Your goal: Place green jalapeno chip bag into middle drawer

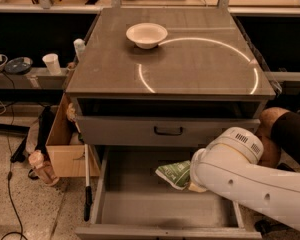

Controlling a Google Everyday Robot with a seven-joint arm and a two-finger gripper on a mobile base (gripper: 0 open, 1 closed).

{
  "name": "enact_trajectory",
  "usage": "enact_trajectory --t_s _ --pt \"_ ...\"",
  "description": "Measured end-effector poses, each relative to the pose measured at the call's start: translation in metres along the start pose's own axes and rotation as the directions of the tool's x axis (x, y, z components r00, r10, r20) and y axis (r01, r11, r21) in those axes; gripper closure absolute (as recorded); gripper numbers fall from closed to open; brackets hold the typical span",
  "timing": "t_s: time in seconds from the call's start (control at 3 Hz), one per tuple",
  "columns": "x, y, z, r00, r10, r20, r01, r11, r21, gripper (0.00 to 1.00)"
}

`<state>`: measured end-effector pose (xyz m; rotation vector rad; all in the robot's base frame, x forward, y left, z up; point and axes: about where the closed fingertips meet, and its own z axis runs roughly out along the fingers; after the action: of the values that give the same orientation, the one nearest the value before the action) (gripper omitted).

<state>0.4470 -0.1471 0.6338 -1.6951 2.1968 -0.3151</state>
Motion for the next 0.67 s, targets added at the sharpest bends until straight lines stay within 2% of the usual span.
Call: enact_trajectory --t_s 0.33,0.67 --pt "0.000 -0.001 -0.002 1.000 -0.003 0.007 0.003 1.0000 0.003 1.00" --pt "0.004 0.006 0.011 1.000 0.000 0.006 0.000 0.9999 0.015 1.00"
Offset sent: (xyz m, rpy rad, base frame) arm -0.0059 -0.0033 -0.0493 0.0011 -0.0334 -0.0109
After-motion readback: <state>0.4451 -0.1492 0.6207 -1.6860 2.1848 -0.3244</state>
